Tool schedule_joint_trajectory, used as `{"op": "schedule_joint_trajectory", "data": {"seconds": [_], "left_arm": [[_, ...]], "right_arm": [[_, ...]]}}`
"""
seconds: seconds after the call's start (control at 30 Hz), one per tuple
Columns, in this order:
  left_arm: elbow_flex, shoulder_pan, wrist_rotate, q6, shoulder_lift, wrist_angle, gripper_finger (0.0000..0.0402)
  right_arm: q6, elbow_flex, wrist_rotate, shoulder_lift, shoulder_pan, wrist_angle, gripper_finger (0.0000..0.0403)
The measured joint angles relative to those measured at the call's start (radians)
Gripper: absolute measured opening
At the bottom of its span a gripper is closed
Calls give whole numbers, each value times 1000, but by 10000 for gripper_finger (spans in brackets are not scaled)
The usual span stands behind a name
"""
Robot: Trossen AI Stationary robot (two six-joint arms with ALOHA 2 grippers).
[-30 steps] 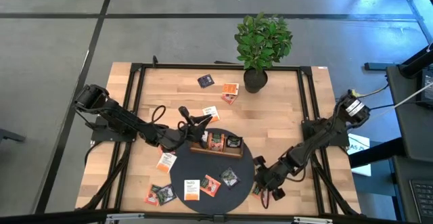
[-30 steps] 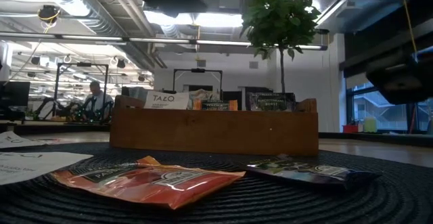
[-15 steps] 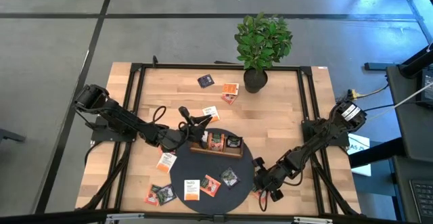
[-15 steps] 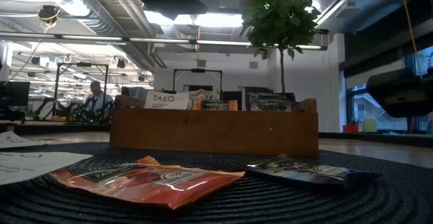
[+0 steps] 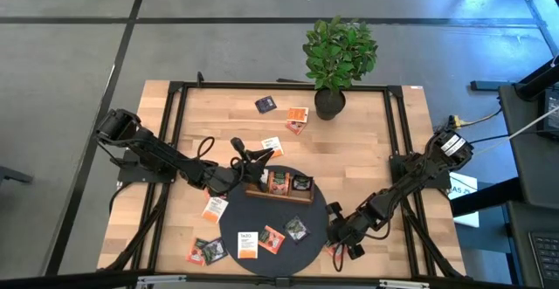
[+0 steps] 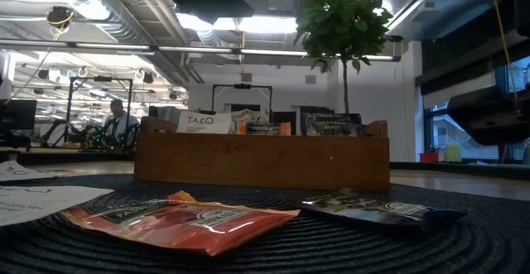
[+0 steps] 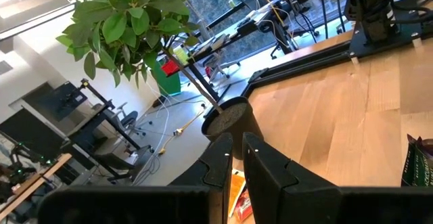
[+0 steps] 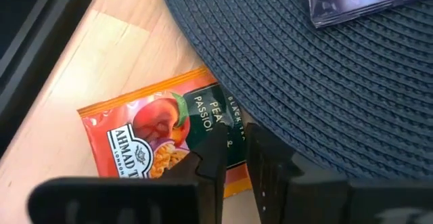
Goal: Pick & Place Tea
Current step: Put the orange black tea bag into the middle section of the wooden organizer
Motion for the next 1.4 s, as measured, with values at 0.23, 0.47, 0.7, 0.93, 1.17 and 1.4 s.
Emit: {"op": "schedule_joint_trajectory", "data": {"seconds": [0.23, 0.47, 0.7, 0.93, 1.17, 1.4], "left_arm": [[0, 0, 0, 0, 0, 0, 33], [0, 0, 0, 2, 0, 0, 33], [0, 0, 0, 2, 0, 0, 33], [0, 0, 0, 2, 0, 0, 33], [0, 0, 1, 2, 0, -1, 33], [0, 0, -18, 2, 0, -1, 33]], "right_arm": [[-11, 0, -1, 0, 0, -8, 32], [-18, 0, -3, 0, 0, -18, 5], [56, -3, -18, -31, 1, -38, 3], [130, -10, -37, -115, 4, -143, 2], [206, -9, 63, -241, 3, -206, 2], [275, -7, 224, -381, -16, -218, 1]]}}
